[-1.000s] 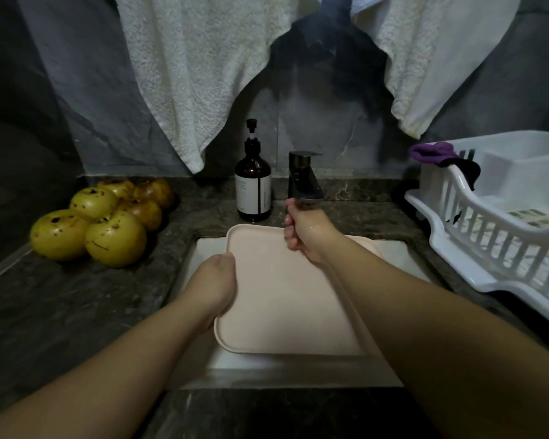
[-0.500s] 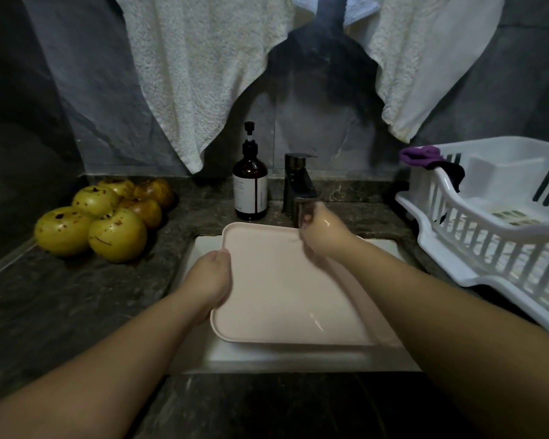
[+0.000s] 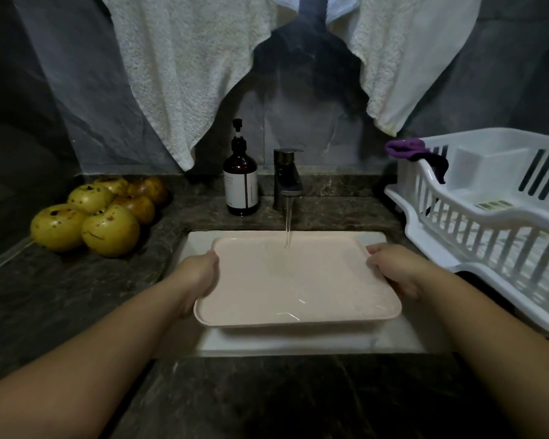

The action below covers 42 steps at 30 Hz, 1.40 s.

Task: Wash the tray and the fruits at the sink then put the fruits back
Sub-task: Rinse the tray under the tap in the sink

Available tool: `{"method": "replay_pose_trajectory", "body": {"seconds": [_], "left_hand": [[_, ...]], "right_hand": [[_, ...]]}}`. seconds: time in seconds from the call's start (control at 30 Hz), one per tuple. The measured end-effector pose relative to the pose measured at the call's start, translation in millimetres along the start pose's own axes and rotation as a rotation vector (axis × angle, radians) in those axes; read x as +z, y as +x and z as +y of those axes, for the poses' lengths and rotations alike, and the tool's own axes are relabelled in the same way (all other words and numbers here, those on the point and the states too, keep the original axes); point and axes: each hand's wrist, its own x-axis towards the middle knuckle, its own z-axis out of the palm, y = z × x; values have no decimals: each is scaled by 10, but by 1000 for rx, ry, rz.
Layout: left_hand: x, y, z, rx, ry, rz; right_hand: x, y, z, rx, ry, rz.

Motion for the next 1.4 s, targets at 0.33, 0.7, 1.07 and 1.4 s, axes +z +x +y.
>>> {"method": "replay_pose_trajectory", "body": {"seconds": [0.33, 0.7, 1.07, 1.4], "left_hand": [[54, -92, 53, -202, 23, -256], [34, -71, 60, -91, -51, -217], [-104, -235, 138, 296, -187, -64], [-167, -183, 99, 127, -21, -111]], "right_hand": [[-232, -5, -19, -152, 228, 156], [-181, -16, -15, -229, 252, 266], [58, 117, 193, -41, -52, 149], [27, 69, 148, 16, -252, 3]]}}
